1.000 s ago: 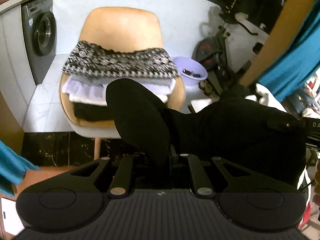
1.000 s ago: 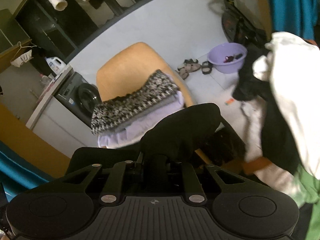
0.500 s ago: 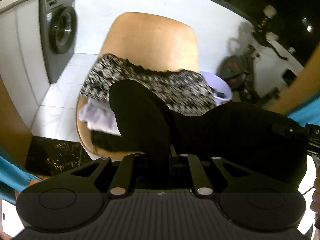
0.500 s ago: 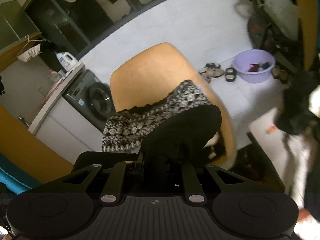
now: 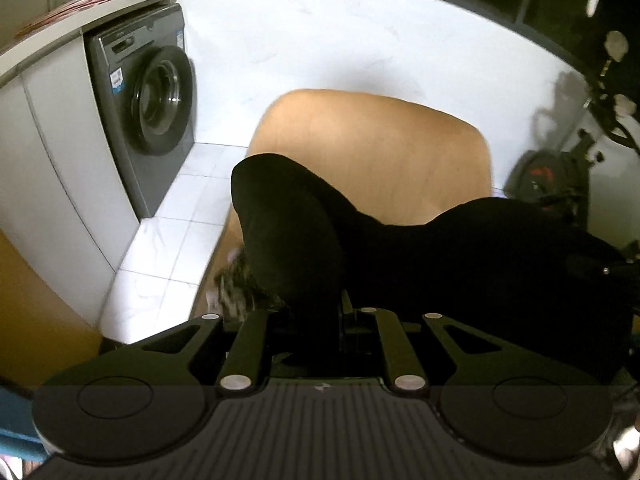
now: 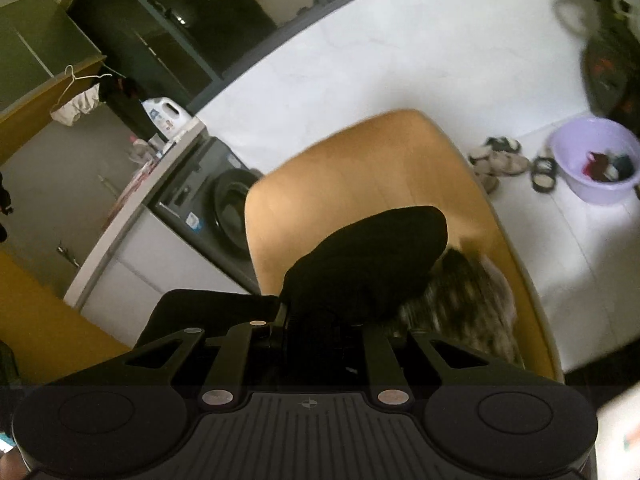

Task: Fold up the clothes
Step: 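Carry the folded trousers with both grippers toward the wooden chair, then lower the trousers onto the clothes stack and open both grippers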

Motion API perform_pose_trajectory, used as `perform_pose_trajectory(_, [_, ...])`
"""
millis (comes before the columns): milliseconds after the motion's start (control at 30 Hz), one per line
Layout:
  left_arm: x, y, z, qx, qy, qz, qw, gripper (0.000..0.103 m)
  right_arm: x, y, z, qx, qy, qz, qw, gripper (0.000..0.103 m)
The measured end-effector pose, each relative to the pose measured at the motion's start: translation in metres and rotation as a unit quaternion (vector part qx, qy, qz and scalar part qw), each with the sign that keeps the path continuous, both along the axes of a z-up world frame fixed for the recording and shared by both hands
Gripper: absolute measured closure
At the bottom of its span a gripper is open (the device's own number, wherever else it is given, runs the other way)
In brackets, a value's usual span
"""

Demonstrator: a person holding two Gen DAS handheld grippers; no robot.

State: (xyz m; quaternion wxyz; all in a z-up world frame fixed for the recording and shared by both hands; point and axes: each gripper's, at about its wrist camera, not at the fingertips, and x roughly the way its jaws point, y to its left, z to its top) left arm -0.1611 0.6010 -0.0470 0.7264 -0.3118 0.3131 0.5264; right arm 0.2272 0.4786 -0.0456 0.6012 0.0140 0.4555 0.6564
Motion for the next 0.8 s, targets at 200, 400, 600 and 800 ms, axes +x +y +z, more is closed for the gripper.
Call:
perform_pose_trajectory(200, [0.014,0.07,-0.047,-0.037,0.04,0.016,0.9984,0.089,0.023,0.083,-0.042,-0.017,0.006,0.006,1.0,0.09])
perform_pose_trajectory(400, [0.022,0.105,-0.137,-0.065,0.141,0.037,0.9871,0.082,0.024,0.112,-0.136,-0.106,-0.039,-0.017,0.993,0.09])
perform_pose_trajectory(600, [0.034,0.11,-0.152,-0.061,0.191,0.021,0.9794,0.044,0.033,0.115,-0.18,-0.148,-0.086,-0.028,0.985,0.079])
perform_pose_trajectory(800, [0.04,0.099,-0.138,-0.064,0.202,0.024,0.977,0.02,0.032,0.109,-0.153,-0.154,-0.081,-0.047,0.984,0.015])
